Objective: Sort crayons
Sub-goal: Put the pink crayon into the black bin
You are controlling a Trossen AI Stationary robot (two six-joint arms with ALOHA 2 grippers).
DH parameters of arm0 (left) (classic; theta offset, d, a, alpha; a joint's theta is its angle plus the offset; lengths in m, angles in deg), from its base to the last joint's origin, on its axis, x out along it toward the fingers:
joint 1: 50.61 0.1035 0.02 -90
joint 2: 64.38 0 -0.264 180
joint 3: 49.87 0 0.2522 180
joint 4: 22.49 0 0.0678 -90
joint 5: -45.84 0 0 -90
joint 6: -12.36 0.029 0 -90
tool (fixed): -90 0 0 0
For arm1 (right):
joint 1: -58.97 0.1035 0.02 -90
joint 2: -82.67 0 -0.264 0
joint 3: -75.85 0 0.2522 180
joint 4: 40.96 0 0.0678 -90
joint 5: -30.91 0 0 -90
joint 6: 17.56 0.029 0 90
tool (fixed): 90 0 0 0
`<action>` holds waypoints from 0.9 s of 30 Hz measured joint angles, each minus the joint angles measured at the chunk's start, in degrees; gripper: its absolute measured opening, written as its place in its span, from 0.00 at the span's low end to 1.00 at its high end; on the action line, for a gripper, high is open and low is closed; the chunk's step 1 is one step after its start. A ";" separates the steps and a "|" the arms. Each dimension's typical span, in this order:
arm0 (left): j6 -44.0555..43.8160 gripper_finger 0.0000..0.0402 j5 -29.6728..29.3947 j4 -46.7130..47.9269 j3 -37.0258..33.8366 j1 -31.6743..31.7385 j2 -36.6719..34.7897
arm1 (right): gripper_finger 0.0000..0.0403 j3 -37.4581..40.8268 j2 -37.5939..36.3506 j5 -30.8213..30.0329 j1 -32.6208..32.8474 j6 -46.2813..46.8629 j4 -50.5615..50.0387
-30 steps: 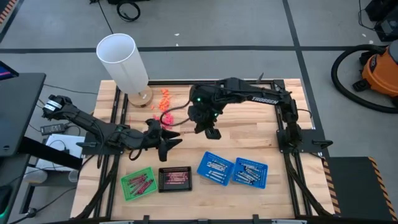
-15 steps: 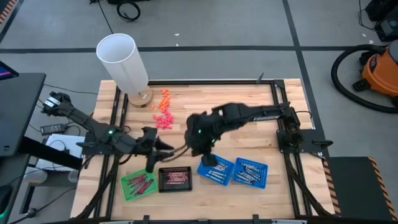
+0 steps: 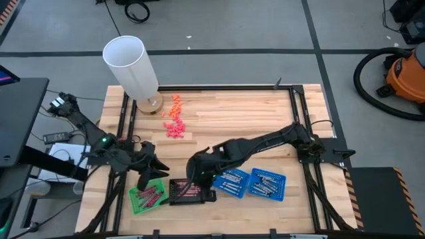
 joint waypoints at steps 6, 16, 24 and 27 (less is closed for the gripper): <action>-0.01 0.35 -0.02 3.75 0.00 -0.25 -4.55 | 0.02 0.00 4.35 -1.33 0.54 0.04 2.70; -0.59 0.35 -2.88 7.89 0.00 -0.19 -11.71 | 0.02 -0.02 13.75 -0.82 0.29 -0.11 3.81; 1.37 0.35 -5.57 9.82 0.00 -0.17 -14.69 | 0.16 -0.07 14.71 1.77 -1.14 2.32 4.02; 2.97 0.35 -7.99 9.81 0.00 -0.17 -15.65 | 0.22 -0.07 13.24 2.11 -1.98 3.57 3.56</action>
